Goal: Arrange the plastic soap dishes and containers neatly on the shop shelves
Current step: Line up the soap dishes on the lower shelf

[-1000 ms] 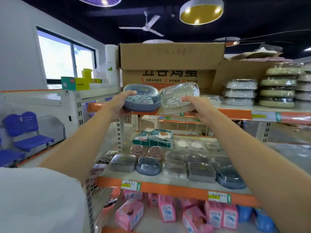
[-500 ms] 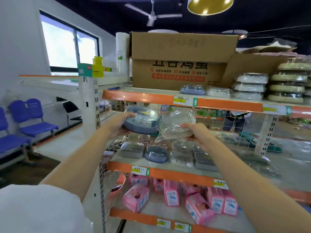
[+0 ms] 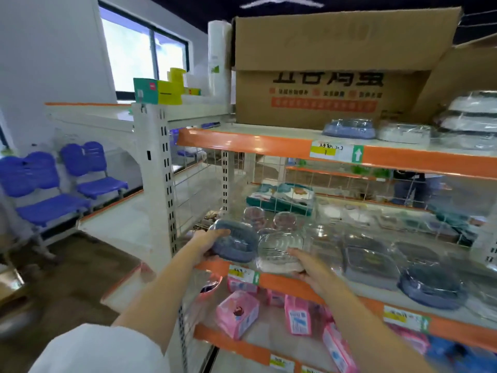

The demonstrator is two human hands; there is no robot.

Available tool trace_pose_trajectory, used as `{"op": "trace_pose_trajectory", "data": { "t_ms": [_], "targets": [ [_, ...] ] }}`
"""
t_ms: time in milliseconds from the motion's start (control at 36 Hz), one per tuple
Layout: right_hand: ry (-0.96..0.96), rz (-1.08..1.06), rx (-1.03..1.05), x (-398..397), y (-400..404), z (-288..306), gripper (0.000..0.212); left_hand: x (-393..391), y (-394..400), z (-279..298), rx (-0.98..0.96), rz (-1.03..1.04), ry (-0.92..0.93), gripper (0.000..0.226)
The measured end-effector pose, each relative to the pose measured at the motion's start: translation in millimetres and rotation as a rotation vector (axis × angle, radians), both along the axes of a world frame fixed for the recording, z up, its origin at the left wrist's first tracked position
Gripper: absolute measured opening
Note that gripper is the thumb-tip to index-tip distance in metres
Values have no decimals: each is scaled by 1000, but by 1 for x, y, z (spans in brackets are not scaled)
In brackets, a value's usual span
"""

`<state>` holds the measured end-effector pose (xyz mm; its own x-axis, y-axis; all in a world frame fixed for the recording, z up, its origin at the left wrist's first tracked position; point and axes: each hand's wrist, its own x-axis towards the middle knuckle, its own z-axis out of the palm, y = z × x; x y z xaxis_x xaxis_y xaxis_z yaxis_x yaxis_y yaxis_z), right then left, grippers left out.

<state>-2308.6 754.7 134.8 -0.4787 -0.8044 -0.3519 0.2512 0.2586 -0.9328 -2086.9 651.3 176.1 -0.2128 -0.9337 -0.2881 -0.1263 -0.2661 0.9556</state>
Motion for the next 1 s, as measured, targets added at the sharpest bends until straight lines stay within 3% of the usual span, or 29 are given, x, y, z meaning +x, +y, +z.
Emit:
{"op": "trace_pose_trajectory", "data": {
  "t_ms": [28,56,111,167,250,444,583,667,806,1000],
  "targets": [
    [-14,-2,15,0,-2,-6,55,0,-5,-7,24,-3,-16,74],
    [-21,-10,20,0,-4,-13,52,-1,-7,-11,45,2,-20,73],
    [-43,-7,25,-1,-7,-24,48,-4,-11,-21,73,26,-31,43],
    [-78,11,29,-1,-10,-32,51,-6,-13,-30,87,42,-28,32],
    [-138,4,33,2,-16,-37,53,-5,-23,-43,104,79,4,46],
    [-263,-35,37,2,-34,-43,51,-5,-46,-57,139,52,-6,33],
    [-307,-17,63,3,-41,-40,19,-1,-76,-71,125,49,-65,47],
    [-301,-19,69,7,-44,-38,12,3,-100,-86,112,29,-90,61],
    [-282,-16,61,15,-47,-33,10,1,-94,-66,72,37,-183,41],
    [-249,-30,66,25,-51,-31,12,8,-106,-69,69,-21,-291,31]
  ]
}}
